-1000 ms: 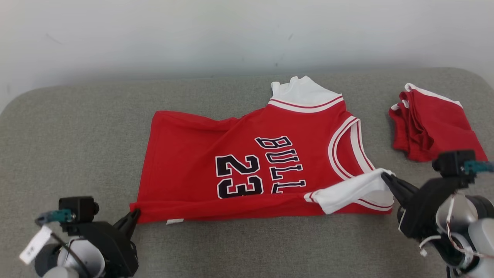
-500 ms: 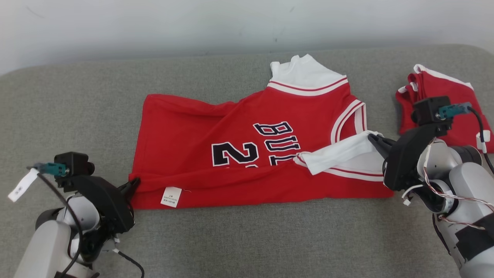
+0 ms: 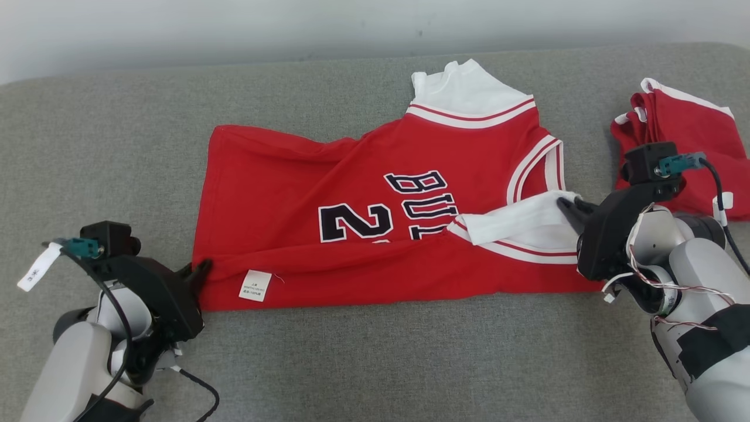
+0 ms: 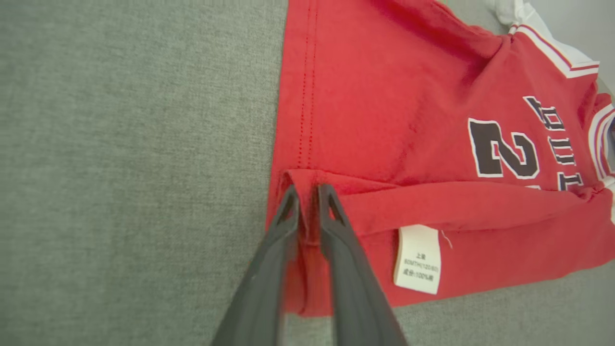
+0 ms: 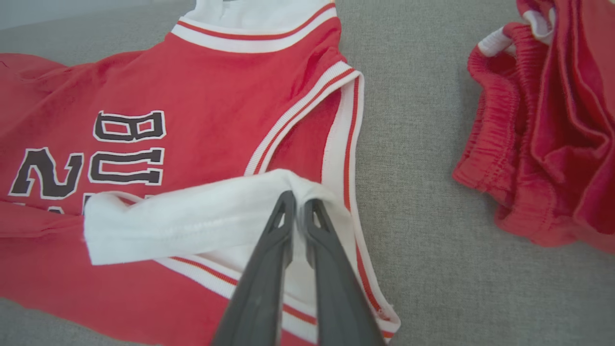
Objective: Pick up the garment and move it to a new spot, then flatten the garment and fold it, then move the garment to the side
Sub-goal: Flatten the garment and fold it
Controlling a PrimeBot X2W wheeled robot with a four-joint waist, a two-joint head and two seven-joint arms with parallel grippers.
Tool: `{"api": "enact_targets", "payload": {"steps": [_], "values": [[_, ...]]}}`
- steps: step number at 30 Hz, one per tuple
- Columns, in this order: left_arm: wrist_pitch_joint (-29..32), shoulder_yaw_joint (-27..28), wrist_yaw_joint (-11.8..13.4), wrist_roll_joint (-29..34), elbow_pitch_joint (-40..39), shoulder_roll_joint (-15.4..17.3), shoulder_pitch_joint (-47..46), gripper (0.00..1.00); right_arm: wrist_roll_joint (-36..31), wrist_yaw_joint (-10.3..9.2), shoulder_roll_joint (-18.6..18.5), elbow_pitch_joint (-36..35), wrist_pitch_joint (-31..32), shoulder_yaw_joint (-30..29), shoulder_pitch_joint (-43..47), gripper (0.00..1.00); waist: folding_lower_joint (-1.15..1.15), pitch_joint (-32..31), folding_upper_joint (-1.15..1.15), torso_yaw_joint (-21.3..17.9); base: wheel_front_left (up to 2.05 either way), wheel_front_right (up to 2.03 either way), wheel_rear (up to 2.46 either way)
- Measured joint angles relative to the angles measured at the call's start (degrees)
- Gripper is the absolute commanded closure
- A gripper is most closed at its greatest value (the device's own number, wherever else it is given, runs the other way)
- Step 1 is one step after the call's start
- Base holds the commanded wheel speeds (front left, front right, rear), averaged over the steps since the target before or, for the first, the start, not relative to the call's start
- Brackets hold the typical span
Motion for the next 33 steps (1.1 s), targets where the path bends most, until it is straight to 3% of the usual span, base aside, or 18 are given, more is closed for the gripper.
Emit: {"api": "enact_targets", "payload": {"steps": [11, 21, 33], "values": [[-9.83, 0.48, 0.03, 1.89, 0.3, -0.88, 1.08, 0.0, 0.34, 1.26, 0.91, 1.7, -9.49, -1.37, 0.74, 0.0, 0.0, -2.51, 0.0, 0.31, 0.0, 0.0, 0.0], [-19.72, -0.33, 1.02, 3.96, -5.66, -2.52, 11.63, 0.0, -1.42, 1.83, -0.51, -2.53, -17.61, -0.82, 11.22, 0.0, -0.01, -4.19, -0.01, 0.31, 0.0, 0.0, 0.0], [-23.73, -1.7, 1.51, 7.16, -5.91, -1.58, 13.36, 0.0, -5.99, 0.42, -1.86, -2.19, -20.17, 1.18, 15.4, 0.0, -0.01, -3.7, -0.01, 0.13, 0.0, 0.0, 0.0]]}}
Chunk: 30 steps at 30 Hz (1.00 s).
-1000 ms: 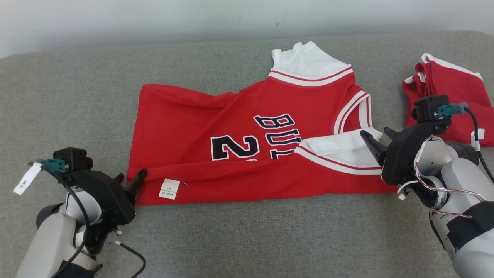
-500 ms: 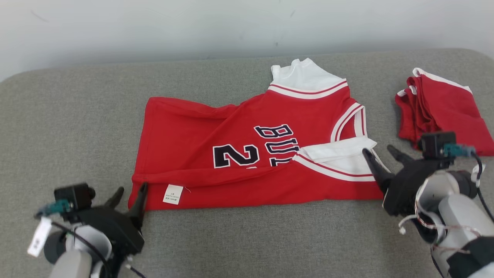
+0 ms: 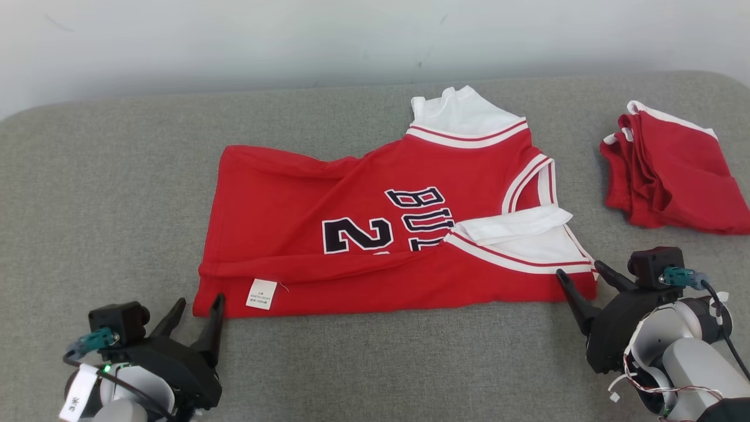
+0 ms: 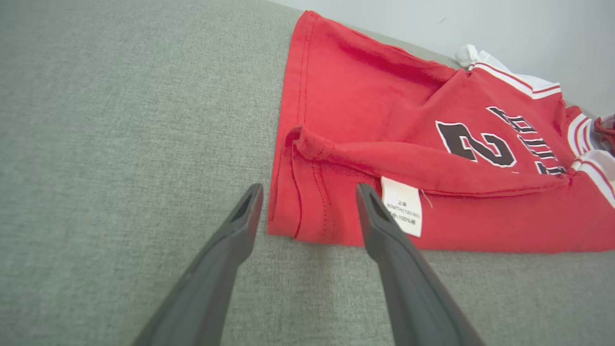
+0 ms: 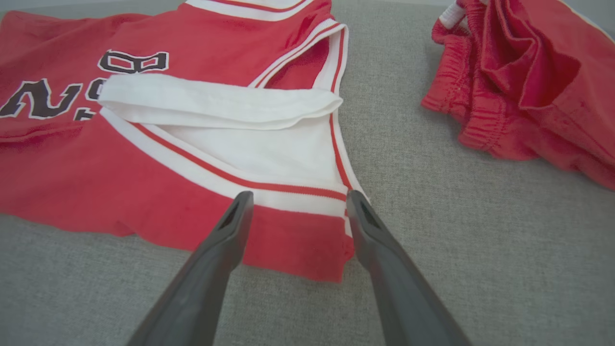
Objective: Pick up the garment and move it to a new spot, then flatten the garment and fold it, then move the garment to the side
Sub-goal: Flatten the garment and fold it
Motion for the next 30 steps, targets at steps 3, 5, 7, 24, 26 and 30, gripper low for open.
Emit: {"api": "enact_targets", "payload": {"steps": [3, 5, 7, 24, 26, 30], "values": [[-0.3, -0.63, 0.01, 0.41, 1.2, -0.02, -0.12, 0.0, -0.63, -0.51, 0.02, 0.62, -0.19, 0.47, -0.04, 0.0, 0.01, 0.45, 0.01, -0.12, 0.0, 0.0, 0.0], [-0.56, -1.1, 0.02, 1.08, 1.76, -0.18, -0.16, 0.0, -1.19, -1.0, 0.05, 1.56, -0.16, 0.75, -0.09, 0.0, 0.01, 0.7, 0.0, -0.18, 0.0, 0.0, 0.0], [-0.81, -1.41, 0.02, 1.86, 2.44, -0.26, -0.31, 0.0, -1.34, -1.37, 0.05, 2.14, -0.16, 0.86, -0.09, 0.0, 0.01, 0.92, 0.01, -0.2, 0.0, 0.0, 0.0], [-1.55, -2.18, -0.27, 1.32, 8.43, -1.62, -2.66, 1.0, -1.66, -1.83, 1.55, 5.76, -0.43, 1.69, -1.21, 1.0, 0.01, 0.92, 0.01, -0.14, 0.0, 0.0, 0.0], [-1.57, -2.35, -0.52, 1.33, 8.78, -1.58, -2.66, 1.0, -1.51, -1.67, 1.56, 5.99, -0.92, 1.57, -1.15, 1.0, 0.01, 0.52, 0.0, -0.08, 0.0, 0.0, 0.0], [-2.33, -2.54, -0.58, 1.31, 8.68, -1.56, -1.65, 1.0, 0.35, -1.09, 1.65, 5.81, -2.57, 0.13, 0.11, 1.0, 0.01, -1.04, 0.01, 0.02, 0.0, 0.0, 0.0]]}}
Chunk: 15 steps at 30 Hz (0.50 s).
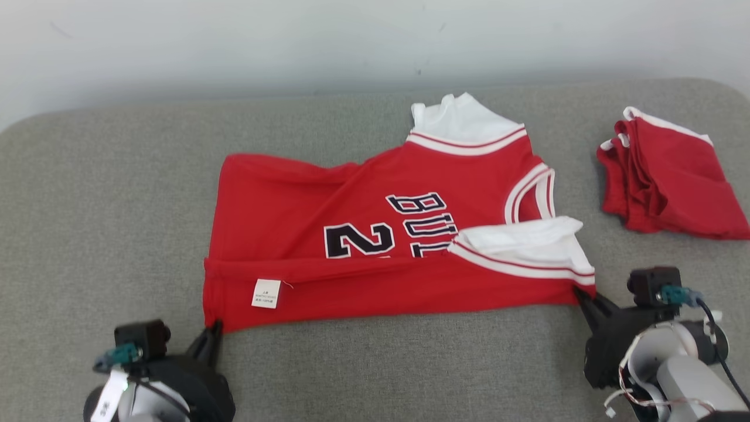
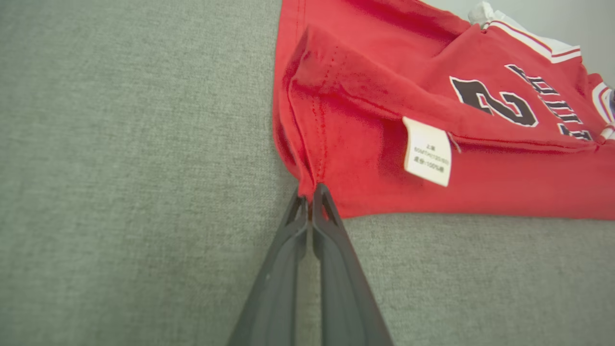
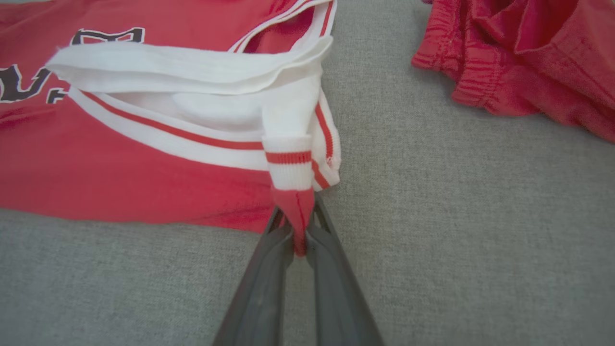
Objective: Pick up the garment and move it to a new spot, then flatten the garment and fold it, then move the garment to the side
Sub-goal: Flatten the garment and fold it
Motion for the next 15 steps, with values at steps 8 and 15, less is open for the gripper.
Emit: {"api": "enact_targets", "payload": {"steps": [8, 15], "values": [[-0.91, -0.12, -0.45, -0.82, -3.75, 0.91, 6.34, 1.0, 2.26, 0.67, -1.34, -3.56, -2.44, -2.34, 7.04, 1.0, 0.0, -3.64, 0.0, 0.26, 0.0, 0.0, 0.0], [-0.36, -0.05, -0.44, -1.91, -8.48, 2.26, 14.38, 1.0, 2.98, 0.67, -2.01, -8.62, -3.33, -2.92, 14.55, 1.0, -0.01, -6.53, 0.0, 0.58, 0.0, 0.0, 0.0]]}}
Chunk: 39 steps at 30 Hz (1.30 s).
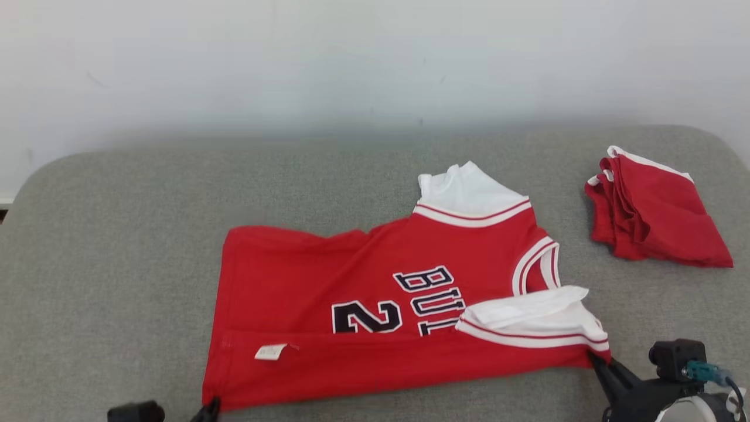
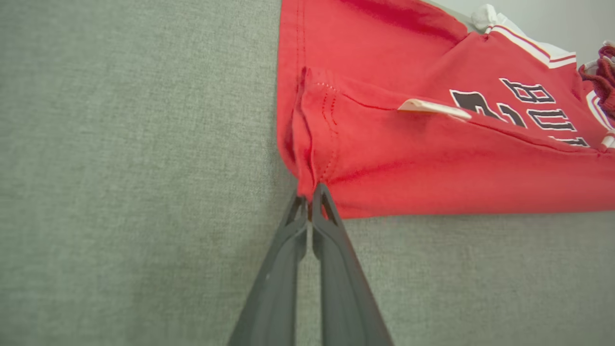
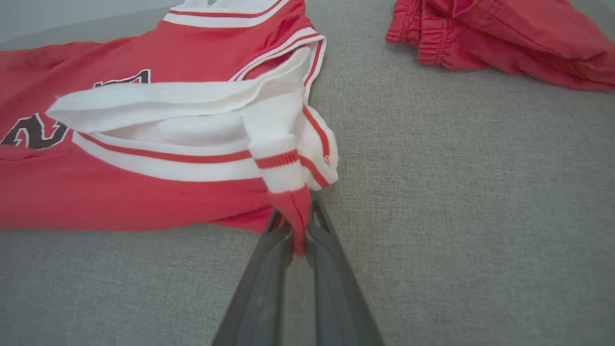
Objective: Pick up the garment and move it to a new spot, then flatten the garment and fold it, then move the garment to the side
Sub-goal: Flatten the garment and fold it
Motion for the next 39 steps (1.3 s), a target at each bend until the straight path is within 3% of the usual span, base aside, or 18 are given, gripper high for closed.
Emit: {"api": "enact_targets", "payload": {"steps": [7, 20, 21, 22, 23, 30, 35, 39], "values": [[2.08, 0.37, 0.11, -1.47, -4.13, 0.47, 4.91, 1.0, 1.22, -0.65, -0.65, -3.9, 1.18, -0.43, 6.53, 1.0, 0.0, -1.14, 0.0, -0.3, 0.0, 0.0, 0.0], [6.35, 0.04, 1.57, -2.05, -6.66, 0.34, 7.06, 1.0, 1.56, -3.11, -1.32, -6.62, 6.22, 0.27, 9.08, 1.0, 0.0, -1.18, 0.01, -0.28, 0.0, 0.0, 0.0], [6.38, 0.09, 1.64, -2.05, -6.83, 0.34, 7.07, 0.93, 1.57, -3.28, -1.31, -6.89, 6.34, 0.18, 9.16, 0.93, 0.0, -1.2, 0.01, -0.26, 0.0, 0.0, 0.0], [6.45, 0.23, 2.0, -2.05, -7.15, 0.33, 7.08, 0.2, 1.67, -3.49, -1.25, -7.26, 6.34, -0.1, 9.28, 0.25, 0.01, -1.23, 0.0, -0.24, 0.0, 0.0, 0.0], [6.64, 0.48, 2.22, -2.07, -7.66, 0.34, 7.08, 0.0, 2.18, -3.56, -1.25, -7.78, 6.35, -0.45, 9.48, 0.0, 0.01, -1.26, 0.01, -0.23, 0.0, 0.0, 0.0], [6.78, 3.3, 2.96, -5.32, -13.61, 0.48, 7.43, 0.0, 8.05, -2.99, -1.26, -13.3, 6.56, -4.52, 11.13, 0.0, 0.01, -1.65, 0.0, -0.18, 0.0, 0.0, 0.0], [5.05, 5.27, 3.32, -6.04, -19.36, 0.71, 8.23, 0.0, 8.24, -3.1, -1.81, -18.44, 5.9, -5.57, 12.56, 0.0, 0.01, -1.88, 0.01, -0.06, 0.0, 0.0, 0.0], [0.82, 5.45, 5.76, -0.27, -23.72, 2.46, 7.61, 0.0, 6.71, -4.23, -1.63, -21.48, 4.56, -5.73, 11.29, 0.0, 0.01, -1.81, 0.0, -0.05, 0.0, 0.0, 0.0]]}}
